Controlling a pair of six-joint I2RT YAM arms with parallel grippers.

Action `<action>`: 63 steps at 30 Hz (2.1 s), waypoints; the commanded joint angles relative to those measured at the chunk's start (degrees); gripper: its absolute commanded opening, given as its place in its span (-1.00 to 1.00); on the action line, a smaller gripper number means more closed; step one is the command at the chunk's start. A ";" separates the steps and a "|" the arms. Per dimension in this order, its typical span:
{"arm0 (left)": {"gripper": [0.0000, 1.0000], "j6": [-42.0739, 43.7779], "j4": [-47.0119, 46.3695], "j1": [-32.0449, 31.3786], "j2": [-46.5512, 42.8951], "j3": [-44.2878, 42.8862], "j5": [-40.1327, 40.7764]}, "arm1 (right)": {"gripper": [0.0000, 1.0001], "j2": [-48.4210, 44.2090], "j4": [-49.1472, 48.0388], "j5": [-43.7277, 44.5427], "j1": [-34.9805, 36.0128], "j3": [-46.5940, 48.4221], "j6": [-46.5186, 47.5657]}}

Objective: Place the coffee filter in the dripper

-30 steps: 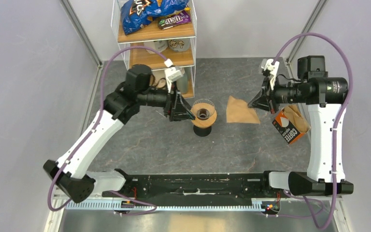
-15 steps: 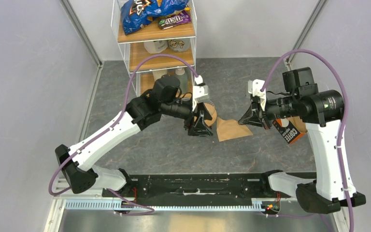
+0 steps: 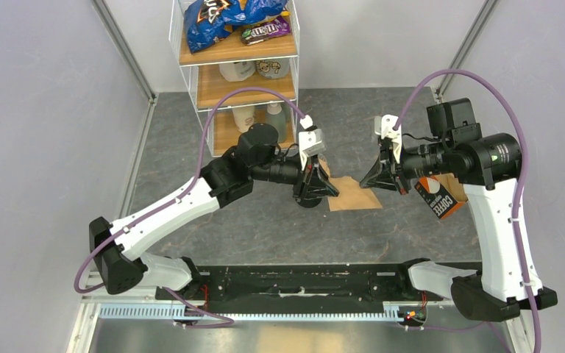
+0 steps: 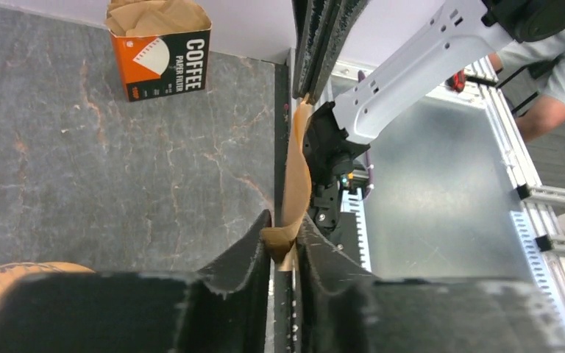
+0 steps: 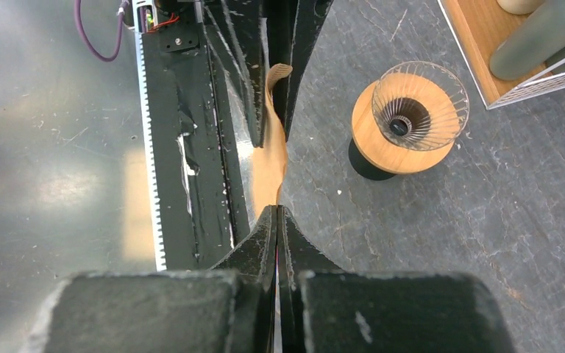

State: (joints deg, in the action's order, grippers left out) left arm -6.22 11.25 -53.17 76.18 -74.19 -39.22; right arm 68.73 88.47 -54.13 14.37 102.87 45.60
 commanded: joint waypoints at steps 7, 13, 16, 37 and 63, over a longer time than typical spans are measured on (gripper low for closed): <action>-0.96 11.97 0.99 -0.36 -2.40 -0.47 1.78 | -0.13 -0.88 -3.19 0.76 0.57 1.28 -8.69; -0.95 38.86 6.16 -1.96 -10.45 6.15 4.15 | 0.04 -2.13 -5.37 0.91 0.61 0.28 -13.51; -0.95 49.22 5.62 -3.79 -14.06 9.65 6.39 | 0.03 -2.87 -5.52 2.82 0.74 -1.75 -12.05; -0.96 57.39 1.50 -5.89 -13.21 14.53 10.38 | 0.06 -1.41 -15.08 18.71 20.31 -3.67 -18.84; -0.96 45.94 -0.08 -5.82 -11.28 11.97 9.67 | -0.27 0.79 -14.13 20.99 28.43 -5.43 -15.87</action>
State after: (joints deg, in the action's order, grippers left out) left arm 42.17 13.15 -58.65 64.88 -59.70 -28.75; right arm 69.34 74.56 -34.50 42.28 96.64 29.17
